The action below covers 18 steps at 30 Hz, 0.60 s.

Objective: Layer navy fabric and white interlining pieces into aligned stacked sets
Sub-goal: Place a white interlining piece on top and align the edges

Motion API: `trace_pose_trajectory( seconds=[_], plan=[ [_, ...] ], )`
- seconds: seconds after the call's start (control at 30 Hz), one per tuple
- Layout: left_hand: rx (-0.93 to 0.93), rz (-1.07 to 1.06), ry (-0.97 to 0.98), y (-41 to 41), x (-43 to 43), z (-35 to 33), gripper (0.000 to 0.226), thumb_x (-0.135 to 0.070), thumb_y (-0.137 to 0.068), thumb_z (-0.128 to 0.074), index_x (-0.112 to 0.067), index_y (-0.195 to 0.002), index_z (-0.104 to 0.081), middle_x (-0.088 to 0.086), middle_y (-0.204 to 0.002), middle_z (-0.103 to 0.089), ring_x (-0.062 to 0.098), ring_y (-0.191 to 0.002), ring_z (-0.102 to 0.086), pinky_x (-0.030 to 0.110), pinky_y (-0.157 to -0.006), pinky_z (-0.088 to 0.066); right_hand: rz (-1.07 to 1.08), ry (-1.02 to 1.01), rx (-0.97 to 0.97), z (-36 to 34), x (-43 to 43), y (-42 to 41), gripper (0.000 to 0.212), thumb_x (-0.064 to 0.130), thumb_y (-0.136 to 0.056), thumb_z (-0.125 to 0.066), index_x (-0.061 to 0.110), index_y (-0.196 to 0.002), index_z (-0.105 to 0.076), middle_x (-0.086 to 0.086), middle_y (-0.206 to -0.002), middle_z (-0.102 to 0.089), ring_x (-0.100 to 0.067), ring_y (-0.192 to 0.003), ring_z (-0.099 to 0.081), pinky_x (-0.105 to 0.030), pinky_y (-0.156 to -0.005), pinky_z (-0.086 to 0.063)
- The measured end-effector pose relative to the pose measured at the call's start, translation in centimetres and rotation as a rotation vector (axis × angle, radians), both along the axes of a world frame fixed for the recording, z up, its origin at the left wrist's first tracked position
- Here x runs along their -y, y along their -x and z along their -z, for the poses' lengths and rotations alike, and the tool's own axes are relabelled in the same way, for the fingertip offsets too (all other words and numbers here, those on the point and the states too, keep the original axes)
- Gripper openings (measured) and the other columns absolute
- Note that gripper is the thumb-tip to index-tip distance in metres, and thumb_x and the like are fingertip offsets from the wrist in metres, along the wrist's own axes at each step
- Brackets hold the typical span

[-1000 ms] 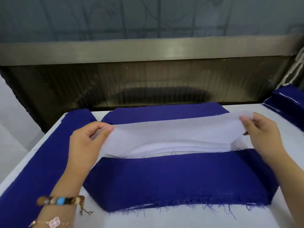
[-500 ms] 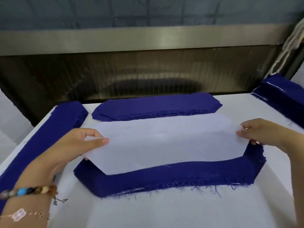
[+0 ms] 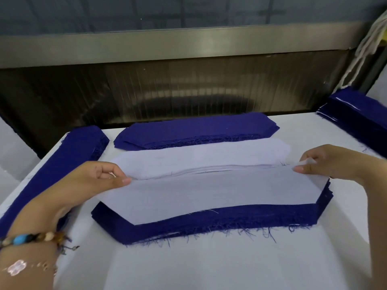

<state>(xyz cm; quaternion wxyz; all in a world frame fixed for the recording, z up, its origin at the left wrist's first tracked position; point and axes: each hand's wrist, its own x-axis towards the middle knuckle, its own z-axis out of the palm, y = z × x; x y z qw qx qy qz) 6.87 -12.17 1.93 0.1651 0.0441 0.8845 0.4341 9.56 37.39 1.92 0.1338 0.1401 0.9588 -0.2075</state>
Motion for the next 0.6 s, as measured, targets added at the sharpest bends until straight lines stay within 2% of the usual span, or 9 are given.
trace_pose_trajectory(
  seconds=[0.07, 0.2, 0.33, 0.4, 0.5, 0.6],
  plan=[
    [0.013, 0.015, 0.049, 0.0, -0.1, 0.1, 0.038, -0.054, -0.061, -0.076, -0.023, -0.081, -0.075, 0.015, -0.080, -0.072, 0.017, -0.076, -0.066, 0.028, -0.090, -0.045, 0.012, -0.029, 0.044, 0.2, 0.1, -0.1, 0.032, 0.058, -0.074, -0.069, 0.029, -0.085, -0.062, 0.006, -0.092, -0.060, -0.012, -0.081, -0.054, -0.024, -0.065, -0.040],
    [0.038, 0.072, 0.148, 0.0, -0.4, 0.3, 0.032, -0.048, -0.056, -0.079, -0.022, -0.071, -0.071, 0.005, -0.059, -0.063, 0.011, -0.054, -0.051, 0.030, -0.073, -0.048, 0.062, -0.077, 0.049, 0.6, 0.4, 0.0, 0.039, 0.057, -0.069, -0.074, 0.025, -0.087, -0.060, 0.005, -0.091, -0.058, -0.012, -0.080, -0.054, -0.024, -0.063, -0.040],
    [-0.037, 0.040, 0.168, 0.0, -0.4, 0.5, 0.027, -0.049, -0.062, -0.076, -0.025, -0.072, -0.071, 0.003, -0.064, -0.067, 0.012, -0.057, -0.058, 0.028, -0.070, -0.050, 0.133, -0.017, -0.041, 0.4, 0.6, 0.2, 0.036, 0.050, -0.068, -0.079, 0.022, -0.084, -0.063, 0.002, -0.091, -0.060, -0.016, -0.081, -0.054, -0.029, -0.068, -0.042],
    [-0.201, -0.062, 0.155, 0.4, -0.8, 1.0, 0.022, -0.049, -0.068, -0.074, -0.027, -0.070, -0.071, 0.002, -0.066, -0.068, 0.013, -0.061, -0.060, 0.027, -0.065, -0.049, 0.147, -0.072, -0.155, 0.3, 1.5, 0.7, 0.031, 0.047, -0.076, -0.074, 0.020, -0.083, -0.061, 0.000, -0.093, -0.059, -0.019, -0.083, -0.053, -0.030, -0.071, -0.041],
    [-0.559, -0.238, 0.199, 1.2, -1.8, 2.0, 0.013, -0.036, -0.081, -0.072, -0.030, -0.072, -0.064, -0.001, -0.066, -0.059, 0.013, -0.061, -0.052, 0.025, -0.057, -0.042, 0.113, -0.161, -0.442, 0.6, 3.5, 1.6, 0.019, 0.036, -0.087, -0.066, 0.018, -0.087, -0.059, -0.003, -0.092, -0.058, -0.017, -0.076, -0.052, -0.030, -0.069, -0.039],
    [-0.724, -0.293, 0.252, 1.9, -2.6, 3.1, 0.007, -0.027, -0.087, -0.067, -0.031, -0.090, -0.062, -0.005, -0.092, -0.058, 0.015, -0.084, -0.054, 0.028, -0.073, -0.045, -0.022, -0.153, -0.659, 1.6, 5.3, 2.3, 0.005, 0.024, -0.090, -0.063, 0.022, -0.092, -0.059, 0.002, -0.091, -0.055, -0.013, -0.076, -0.050, -0.026, -0.070, -0.039]
  ],
)
